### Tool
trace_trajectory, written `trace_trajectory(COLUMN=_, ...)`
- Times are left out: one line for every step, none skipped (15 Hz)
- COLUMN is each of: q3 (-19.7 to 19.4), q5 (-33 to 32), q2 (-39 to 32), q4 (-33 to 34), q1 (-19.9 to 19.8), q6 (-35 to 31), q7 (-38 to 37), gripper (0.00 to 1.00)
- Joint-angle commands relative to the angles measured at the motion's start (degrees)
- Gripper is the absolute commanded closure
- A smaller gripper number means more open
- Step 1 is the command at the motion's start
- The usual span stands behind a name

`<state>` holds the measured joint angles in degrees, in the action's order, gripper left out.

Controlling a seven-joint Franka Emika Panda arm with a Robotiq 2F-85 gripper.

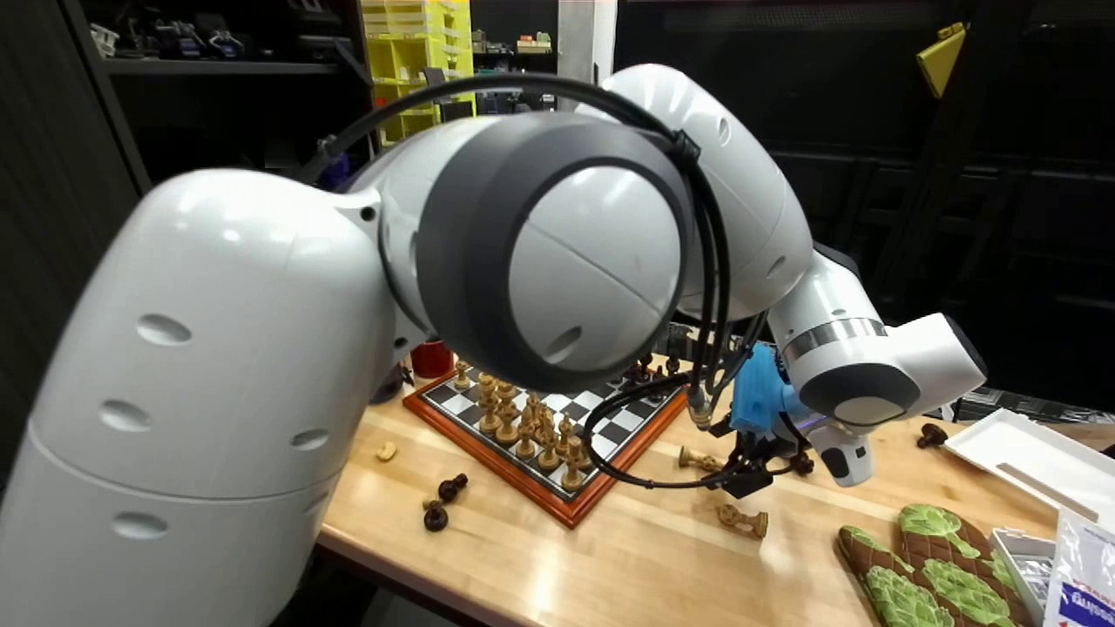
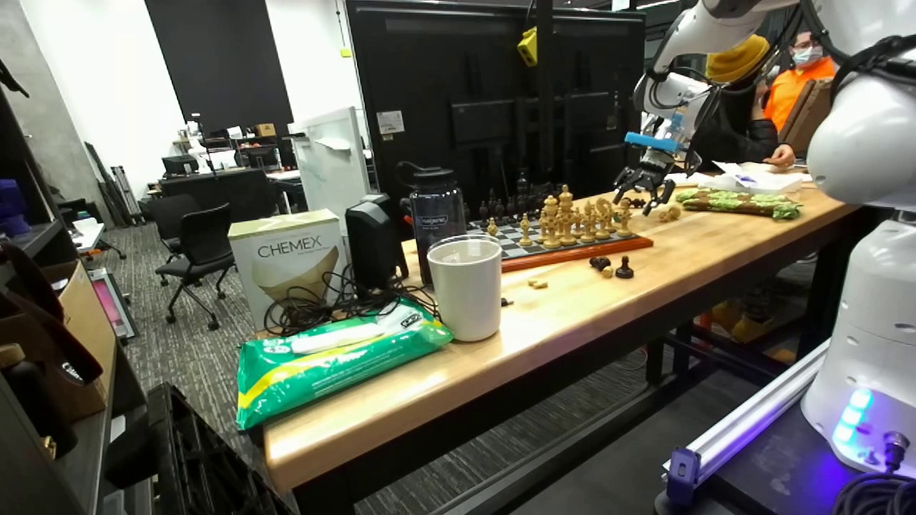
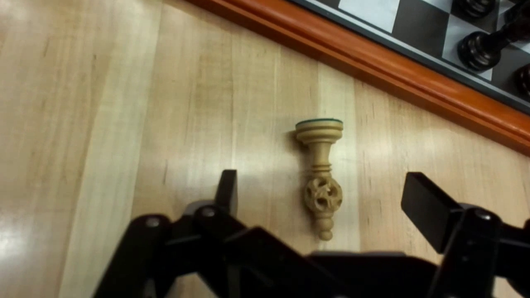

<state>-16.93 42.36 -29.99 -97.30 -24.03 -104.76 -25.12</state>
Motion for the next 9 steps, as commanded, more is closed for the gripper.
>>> trace_trajectory(q3=0.16, q5=0.80, q2=-2.04, q4=3.42, q1=-1.09, q6=2.81, q7=-1.99, gripper=0.27)
trace_trajectory(q3=0.19, q5=0.86, q2=-2.31, q4=3.82, q1=-1.24, q6=3.04, q7=-2.12, gripper=0.32)
trace_trajectory(q3=0.23, q5=0.94, q2=-2.55, q4=4.21, q1=-1.36, q6=3.36, q7=-2.31, gripper=0.39)
trace_trajectory(q3=0.23, q5=0.99, q2=-2.78, q4=4.55, q1=-1.54, q6=3.84, q7=-2.48, gripper=0.48)
trace_trajectory(q3=0.21, q5=1.05, q2=-2.97, q4=4.82, q1=-1.65, q6=4.08, q7=-2.69, gripper=0.56)
trace_trajectory(q3=0.20, q5=1.08, q2=-3.12, q4=5.08, q1=-1.77, q6=4.33, q7=-2.82, gripper=0.63)
trace_trajectory(q3=0.22, q5=1.19, q2=-3.21, q4=5.19, q1=-1.91, q6=4.60, q7=-2.82, gripper=0.72)
trace_trajectory(q3=0.20, q5=1.23, q2=-3.32, q4=5.36, q1=-2.05, q6=4.84, q7=-2.87, gripper=0.79)
trace_trajectory(q3=0.17, q5=1.22, q2=-3.36, q4=5.38, q1=-2.15, q6=4.93, q7=-2.83, gripper=0.87)
